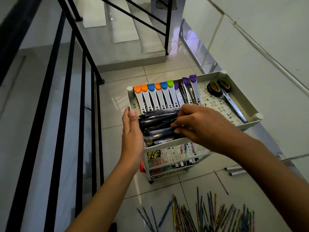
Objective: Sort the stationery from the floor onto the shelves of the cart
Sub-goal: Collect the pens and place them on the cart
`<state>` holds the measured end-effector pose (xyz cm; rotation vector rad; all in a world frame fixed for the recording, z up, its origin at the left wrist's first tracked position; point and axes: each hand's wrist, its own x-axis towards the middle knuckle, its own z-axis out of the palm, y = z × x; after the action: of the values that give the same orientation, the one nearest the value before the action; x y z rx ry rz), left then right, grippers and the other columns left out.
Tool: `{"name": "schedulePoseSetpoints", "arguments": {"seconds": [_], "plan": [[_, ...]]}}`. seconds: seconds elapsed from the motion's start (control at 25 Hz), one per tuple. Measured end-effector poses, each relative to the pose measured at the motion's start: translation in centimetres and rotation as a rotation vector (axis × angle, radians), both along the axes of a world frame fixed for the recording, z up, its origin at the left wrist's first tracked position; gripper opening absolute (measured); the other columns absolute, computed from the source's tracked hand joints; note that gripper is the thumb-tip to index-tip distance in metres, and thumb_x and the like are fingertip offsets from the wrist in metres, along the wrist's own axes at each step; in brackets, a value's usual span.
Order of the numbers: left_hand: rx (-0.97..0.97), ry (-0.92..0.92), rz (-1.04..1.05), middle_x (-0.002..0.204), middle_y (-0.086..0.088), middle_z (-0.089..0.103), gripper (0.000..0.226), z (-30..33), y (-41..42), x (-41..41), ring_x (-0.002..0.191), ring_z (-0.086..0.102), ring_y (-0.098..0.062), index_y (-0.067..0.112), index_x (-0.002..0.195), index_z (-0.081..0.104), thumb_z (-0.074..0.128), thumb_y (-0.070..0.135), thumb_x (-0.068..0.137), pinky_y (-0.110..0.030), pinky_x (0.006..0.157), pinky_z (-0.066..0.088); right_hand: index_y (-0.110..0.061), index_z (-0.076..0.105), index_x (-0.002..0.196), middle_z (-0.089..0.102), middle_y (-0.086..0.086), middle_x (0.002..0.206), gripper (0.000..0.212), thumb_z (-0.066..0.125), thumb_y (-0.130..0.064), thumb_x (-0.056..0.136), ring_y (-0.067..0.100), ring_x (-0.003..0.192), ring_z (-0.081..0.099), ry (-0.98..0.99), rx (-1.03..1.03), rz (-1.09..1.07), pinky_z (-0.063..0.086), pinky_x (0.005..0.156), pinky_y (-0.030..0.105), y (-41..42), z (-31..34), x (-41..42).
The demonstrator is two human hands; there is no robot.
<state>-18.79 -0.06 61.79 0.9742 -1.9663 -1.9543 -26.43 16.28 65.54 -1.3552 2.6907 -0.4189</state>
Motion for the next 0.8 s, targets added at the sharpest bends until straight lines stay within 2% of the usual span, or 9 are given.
{"name": "schedulePoseSetpoints", "arguments": {"seconds": [0.12,0.2,0.28,0.4,0.48,0.6,0.72,0.8], "plan": [[0.010,0.015,0.009,0.155,0.004,0.030,0.052,-0.3,-0.1,0.0,0.142,0.028,-0.017,0.037,0.148,0.021,0.021,0.051,0.098,-0.033,0.107,0.027,-0.022,0.069,0.113,0.059,-0.005,0.101,0.033,0.053,-0.035,0.087,0.011,0.088,0.055,-0.051,-0.098,-0.043,0.053,0.077,0.035,0.4,0.2,-0.7],[0.003,0.012,0.015,0.155,0.004,0.030,0.052,-0.3,-0.1,-0.1,0.141,0.029,-0.017,0.037,0.148,0.022,0.021,0.050,0.099,-0.031,0.105,0.028,-0.018,0.069,0.113,0.062,0.000,0.103,0.031,0.054,-0.031,0.089,0.014,0.093,0.054,0.000,-0.183,-0.090,0.051,0.078,0.035,-0.2,-0.1,-1.3],[0.003,0.009,0.026,0.154,0.003,0.033,0.051,-0.5,-0.1,-0.1,0.140,0.031,-0.017,0.036,0.148,0.023,0.022,0.050,0.099,-0.032,0.106,0.029,-0.016,0.068,0.116,0.065,0.004,0.109,0.027,0.059,-0.022,0.091,0.020,0.098,0.053,0.089,-0.110,-0.071,0.050,0.078,0.037,-1.0,-0.7,-1.7],[0.022,0.025,0.018,0.151,0.002,0.038,0.050,-0.8,-0.3,-0.1,0.138,0.036,-0.018,0.037,0.147,0.026,0.023,0.050,0.099,-0.043,0.112,0.034,-0.016,0.067,0.116,0.066,0.006,0.106,0.030,0.064,-0.021,0.086,0.023,0.096,0.055,0.116,-0.009,-0.025,0.052,0.073,0.040,-0.7,-1.1,-1.5],[0.028,0.039,0.015,0.149,0.003,0.040,0.048,-0.8,-0.4,0.0,0.136,0.038,-0.018,0.037,0.146,0.027,0.025,0.049,0.099,-0.044,0.110,0.037,-0.017,0.069,0.112,0.067,0.005,0.103,0.030,0.059,-0.025,0.085,0.022,0.093,0.056,0.093,-0.052,-0.010,0.053,0.073,0.041,-0.2,-0.8,-1.6],[0.029,0.036,0.016,0.149,0.003,0.039,0.047,-0.8,-0.4,-0.1,0.135,0.038,-0.016,0.038,0.146,0.027,0.025,0.046,0.100,-0.038,0.108,0.037,-0.020,0.069,0.114,0.065,0.001,0.107,0.026,0.058,-0.020,0.090,0.015,0.096,0.051,-0.030,-0.115,-0.093,0.047,0.083,0.036,0.5,0.0,-2.8],[0.029,0.048,0.010,0.149,0.003,0.040,0.046,-0.9,-0.4,-0.1,0.135,0.039,-0.017,0.037,0.146,0.028,0.027,0.045,0.101,-0.043,0.110,0.037,-0.018,0.071,0.111,0.066,0.005,0.104,0.025,0.063,-0.012,0.088,0.020,0.094,0.056,-0.010,-0.080,-0.073,0.050,0.080,0.040,1.2,-0.3,-3.2],[0.031,0.049,0.014,0.148,0.004,0.040,0.045,-0.9,-0.4,-0.1,0.134,0.039,-0.015,0.037,0.145,0.028,0.027,0.044,0.101,-0.042,0.109,0.038,-0.017,0.072,0.107,0.066,0.005,0.105,0.023,0.063,-0.015,0.087,0.021,0.096,0.058,-0.031,-0.077,-0.076,0.052,0.082,0.041,1.6,-0.2,-2.9]]}}
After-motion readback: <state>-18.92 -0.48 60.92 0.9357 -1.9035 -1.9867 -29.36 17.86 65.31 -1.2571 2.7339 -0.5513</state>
